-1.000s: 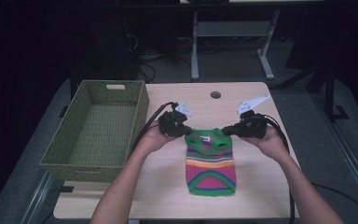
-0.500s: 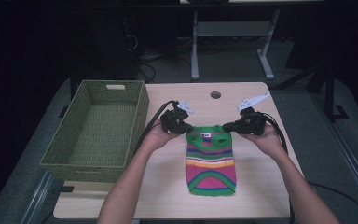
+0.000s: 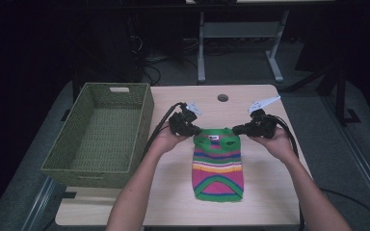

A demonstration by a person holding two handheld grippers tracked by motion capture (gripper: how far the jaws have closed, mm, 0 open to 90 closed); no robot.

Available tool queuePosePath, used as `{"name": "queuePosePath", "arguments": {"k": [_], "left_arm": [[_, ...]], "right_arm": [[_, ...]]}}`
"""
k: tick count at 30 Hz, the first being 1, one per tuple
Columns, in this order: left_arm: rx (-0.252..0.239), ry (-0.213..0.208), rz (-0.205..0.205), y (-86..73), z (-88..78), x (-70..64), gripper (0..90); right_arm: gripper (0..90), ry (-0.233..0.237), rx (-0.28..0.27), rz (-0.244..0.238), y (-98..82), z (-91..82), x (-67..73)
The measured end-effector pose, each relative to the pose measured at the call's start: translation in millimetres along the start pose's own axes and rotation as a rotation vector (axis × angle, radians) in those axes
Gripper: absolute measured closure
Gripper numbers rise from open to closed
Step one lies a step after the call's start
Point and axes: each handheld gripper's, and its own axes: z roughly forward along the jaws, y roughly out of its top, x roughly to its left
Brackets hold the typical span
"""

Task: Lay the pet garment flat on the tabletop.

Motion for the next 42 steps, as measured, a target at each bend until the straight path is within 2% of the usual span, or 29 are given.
{"name": "queuePosePath", "arguments": {"k": [5,11,14,18,22,31,36,42], "left_arm": [[-0.008,0.007,-0.006,6.1,0.6,2.5,80.8],[-0.015,0.023,-0.024,2.1,-3.1,3.2,72.7],[-0.025,0.027,-0.031,-2.9,-5.9,1.3,69.0],[-0.033,0.021,-0.037,-11.2,-9.8,-2.6,65.1],[-0.042,0.008,-0.037,-20.5,-12.7,-8.1,61.4],[-0.057,0.000,-0.032,-39.7,-16.1,-27.7,53.9],[-0.062,-0.002,-0.022,-49.8,-19.0,-37.2,52.5],[-0.071,-0.017,-0.025,-62.0,-23.7,-44.7,51.3]], "right_arm": [[80.1,-0.013,0.001,0.020,-0.5,-1.6,-5.7],[73.1,-0.026,0.007,0.031,-4.0,-5.6,-8.0],[68.0,-0.028,0.015,0.037,-7.0,-7.4,-4.0],[66.2,-0.019,0.034,0.016,-14.2,-7.4,5.3],[69.4,-0.013,0.060,0.002,-20.7,-5.8,17.1],[89.3,0.023,0.111,-0.072,-34.2,9.5,54.0],[89.8,0.033,0.167,-0.108,-38.3,28.4,70.2],[89.9,0.040,0.208,-0.106,-39.5,49.3,75.4]]}}
